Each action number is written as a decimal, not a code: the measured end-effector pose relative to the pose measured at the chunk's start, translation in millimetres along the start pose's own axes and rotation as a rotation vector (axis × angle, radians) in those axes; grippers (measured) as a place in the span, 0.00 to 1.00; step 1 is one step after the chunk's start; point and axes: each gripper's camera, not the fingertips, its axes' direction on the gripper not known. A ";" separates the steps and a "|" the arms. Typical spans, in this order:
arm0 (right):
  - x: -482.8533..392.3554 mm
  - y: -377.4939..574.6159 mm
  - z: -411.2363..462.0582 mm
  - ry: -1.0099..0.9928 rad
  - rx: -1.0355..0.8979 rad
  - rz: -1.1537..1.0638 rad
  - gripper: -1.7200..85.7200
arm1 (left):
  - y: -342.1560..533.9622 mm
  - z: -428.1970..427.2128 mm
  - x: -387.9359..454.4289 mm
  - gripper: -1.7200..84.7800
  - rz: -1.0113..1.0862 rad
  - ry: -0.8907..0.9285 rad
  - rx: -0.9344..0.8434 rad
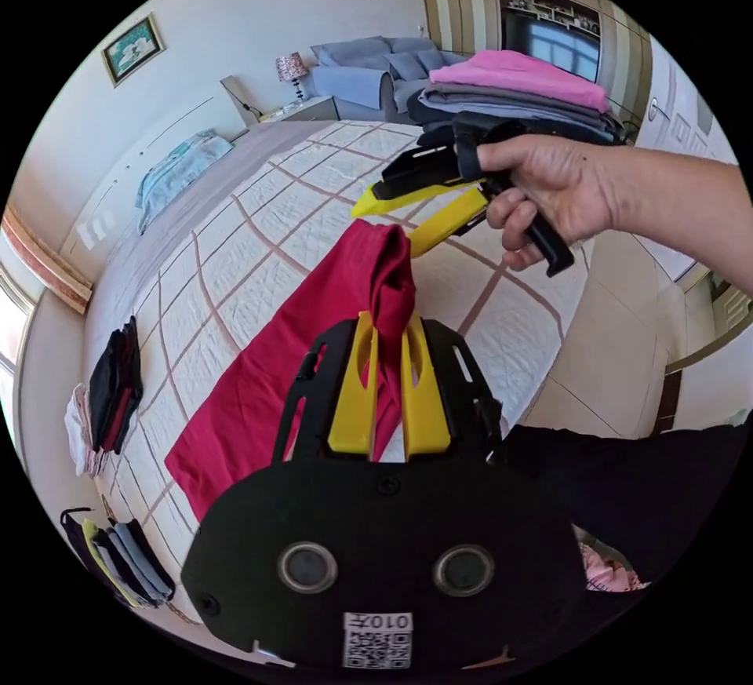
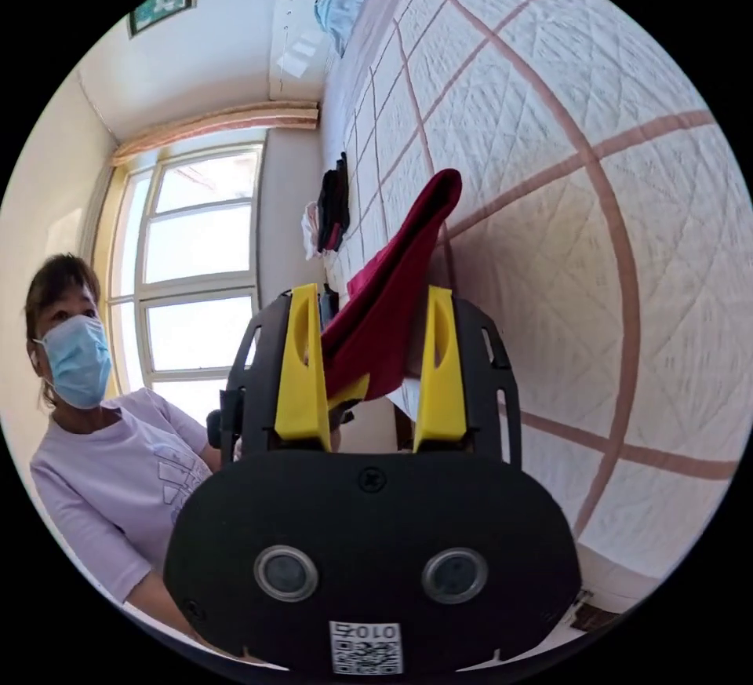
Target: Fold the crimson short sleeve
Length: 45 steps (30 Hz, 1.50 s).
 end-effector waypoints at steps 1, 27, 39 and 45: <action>-0.2 -7.6 5.9 0.002 -0.018 0.023 0.20 | 3.2 1.4 0.9 0.08 0.010 -0.004 0.000; -348.2 -80.0 502.7 0.643 -0.716 -0.497 0.11 | 474.2 65.7 -256.3 0.06 -1.559 0.566 0.577; -375.5 -97.1 367.9 0.829 -0.447 -0.567 0.15 | 523.6 77.3 -265.1 0.06 -1.593 0.677 0.525; -340.6 -65.8 349.4 0.637 -0.357 -0.390 0.17 | 487.6 13.2 -302.2 0.03 -1.324 0.306 0.325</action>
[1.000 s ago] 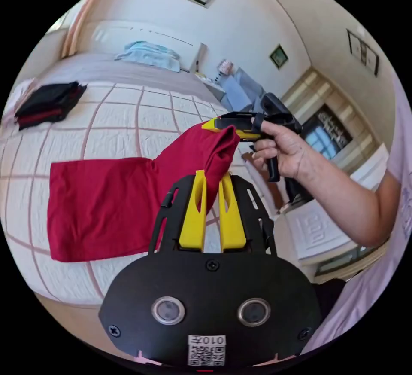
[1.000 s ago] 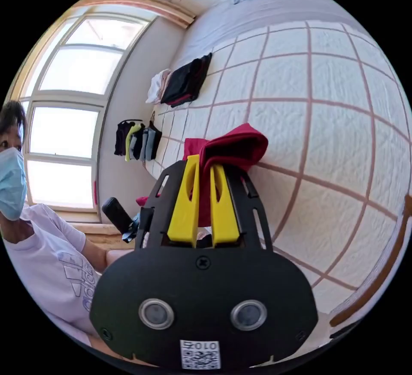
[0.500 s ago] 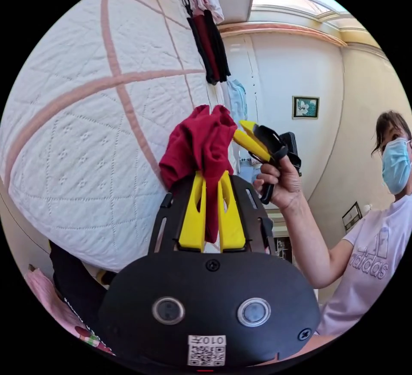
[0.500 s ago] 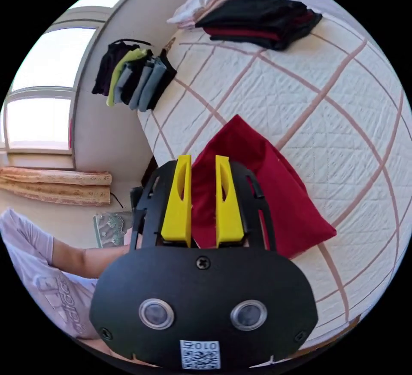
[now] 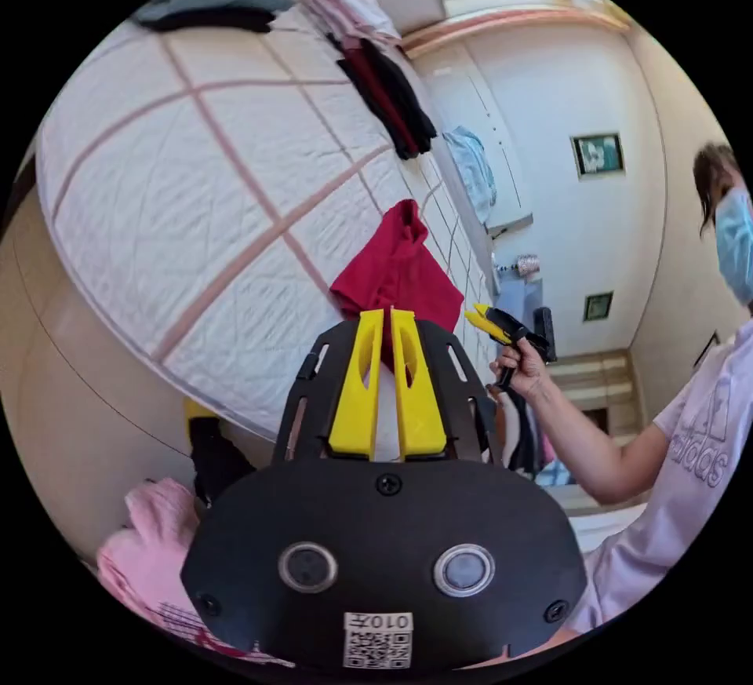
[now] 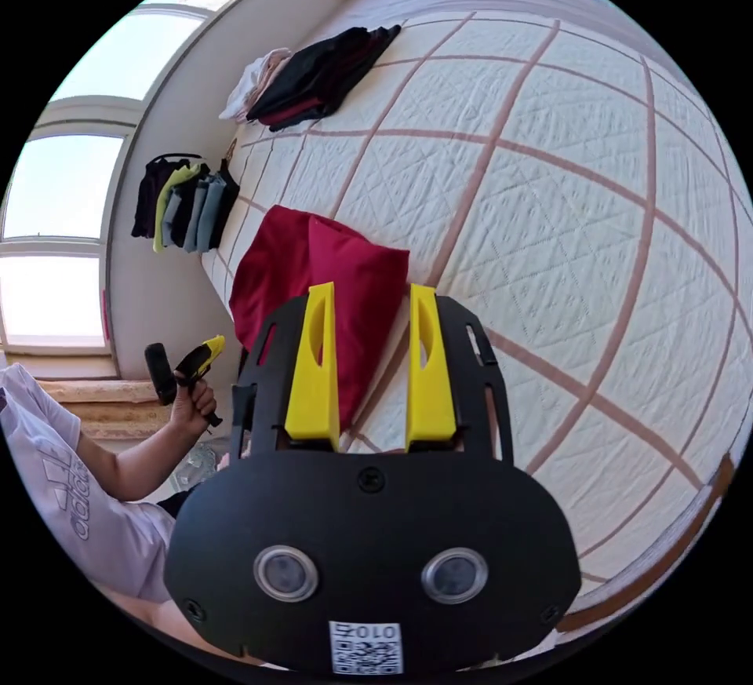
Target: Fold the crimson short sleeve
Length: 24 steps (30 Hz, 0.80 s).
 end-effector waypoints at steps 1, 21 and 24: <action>-1.0 6.9 6.1 -0.007 0.023 0.031 0.17 | -9.3 1.4 12.4 0.02 0.071 -0.007 0.000; 0.7 95.9 64.0 -0.278 0.002 0.174 0.14 | -84.8 63.8 12.6 0.02 0.215 -0.076 -0.130; 4.5 105.2 67.8 -0.340 0.059 0.238 0.11 | -60.7 73.4 59.4 0.04 0.420 -0.138 -0.259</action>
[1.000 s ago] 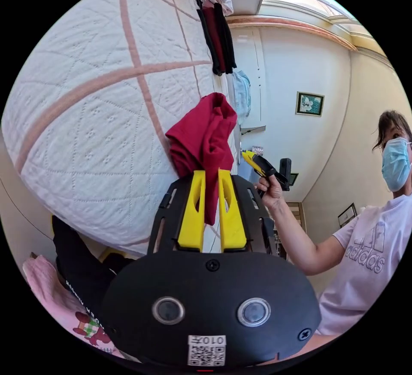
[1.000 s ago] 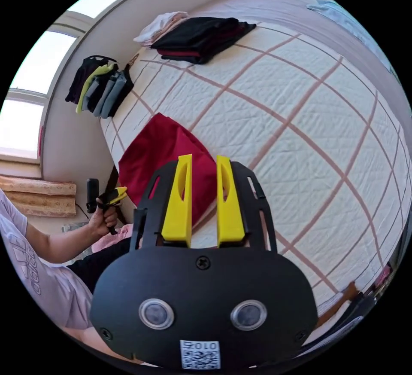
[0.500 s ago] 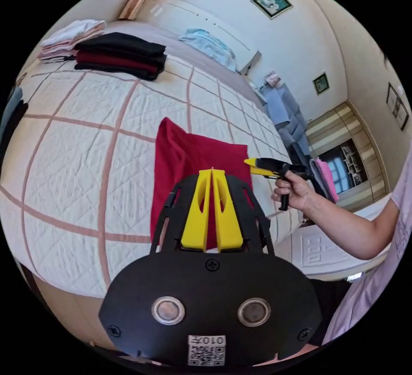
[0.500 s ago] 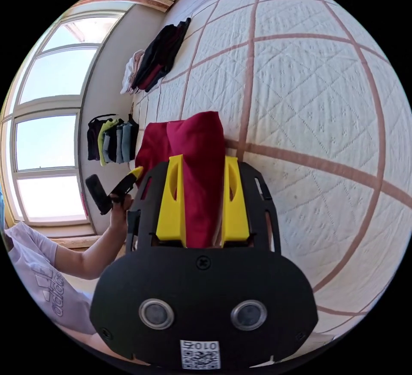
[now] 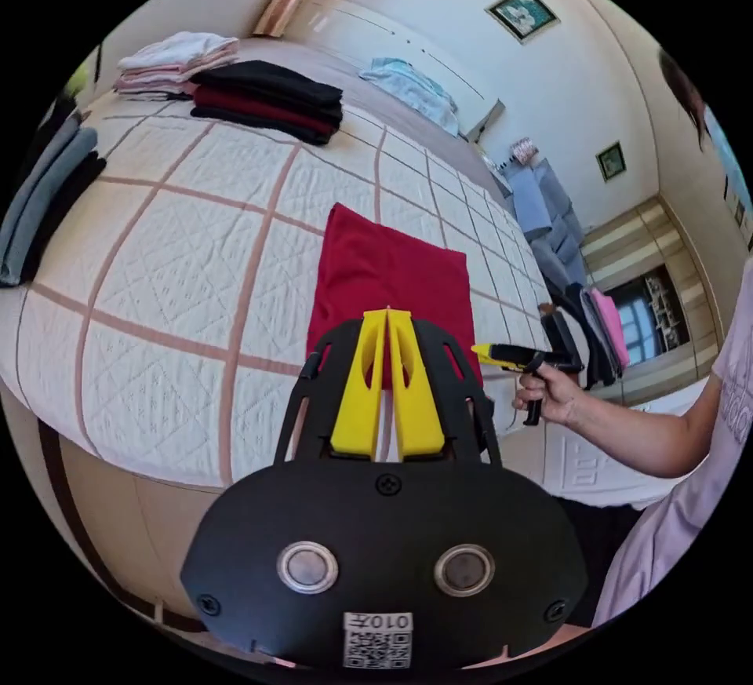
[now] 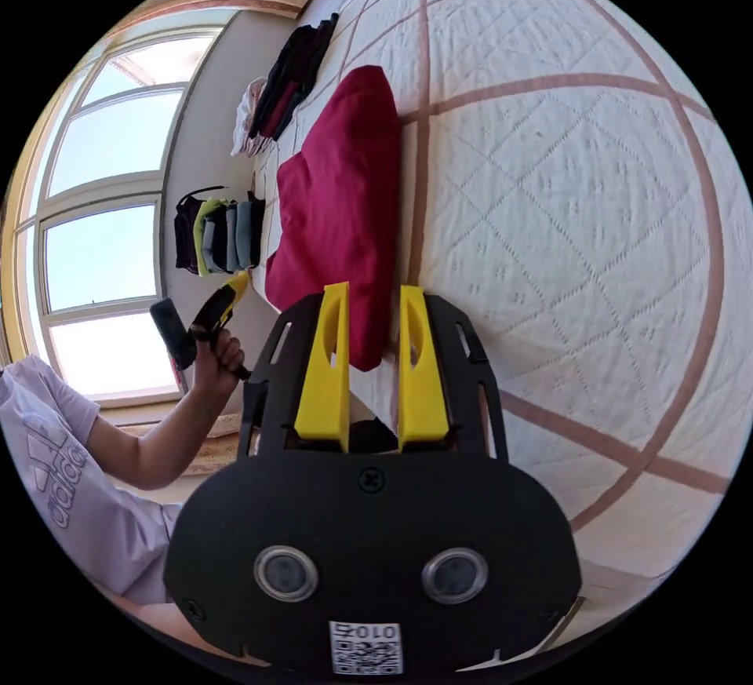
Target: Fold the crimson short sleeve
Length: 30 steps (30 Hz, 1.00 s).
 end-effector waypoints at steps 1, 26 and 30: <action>-0.9 -3.5 2.7 -0.035 -0.042 0.013 0.09 | -0.4 5.2 12.3 0.05 0.055 -0.001 -0.033; 13.5 -33.7 -56.5 -0.320 -0.167 0.120 0.21 | 18.0 92.7 15.2 0.09 -0.607 0.745 0.129; 16.6 -56.0 -58.7 -0.421 -0.123 0.183 0.10 | 21.1 85.0 13.7 0.11 -0.599 0.775 0.139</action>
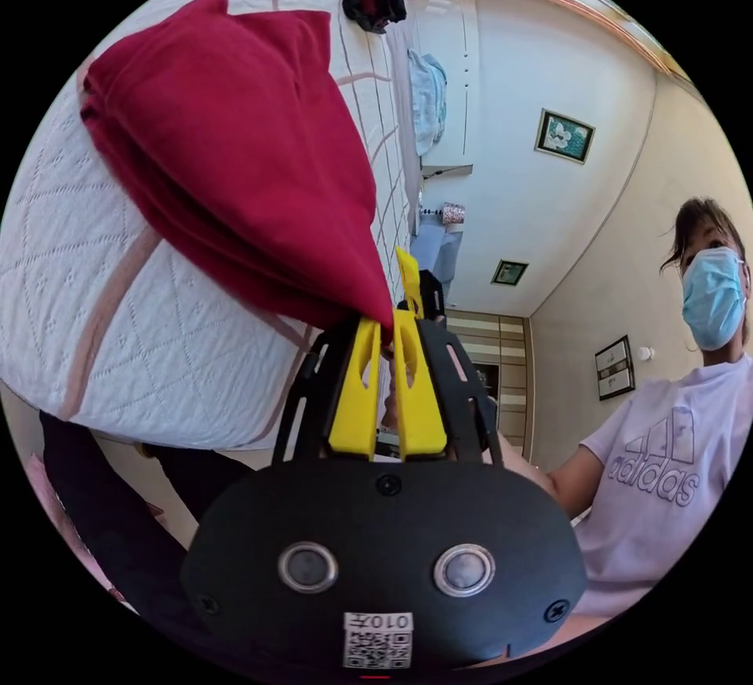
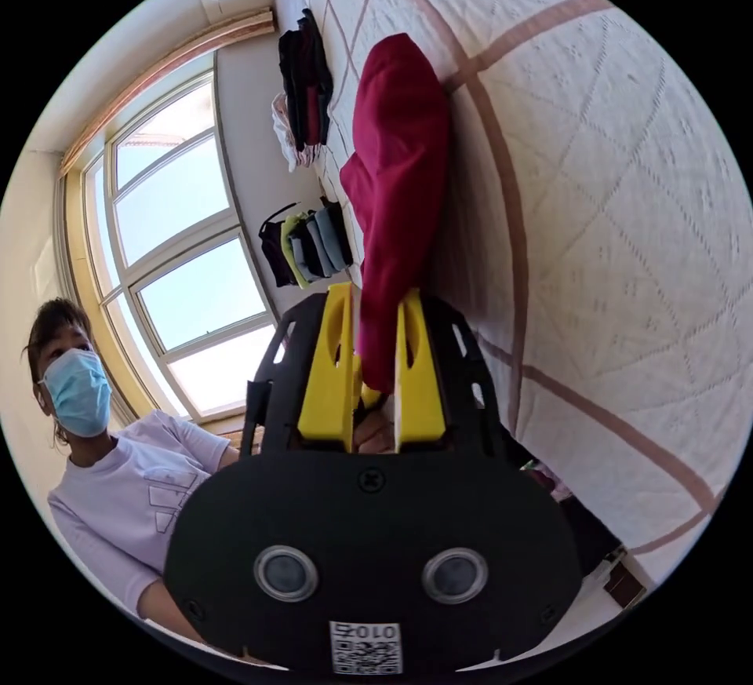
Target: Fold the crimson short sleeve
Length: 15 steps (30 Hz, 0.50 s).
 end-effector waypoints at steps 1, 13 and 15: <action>-7.5 -3.3 -2.7 0.000 -0.004 0.003 0.09 | 1.4 -3.6 -0.4 0.12 -0.003 0.014 0.007; -71.8 -0.7 -45.8 -0.100 -0.054 0.019 0.08 | -3.0 -60.2 -44.1 0.25 -0.254 0.232 0.440; -75.8 1.2 -55.2 -0.093 -0.058 0.025 0.08 | -6.0 -61.0 -48.2 0.22 -0.280 0.235 0.501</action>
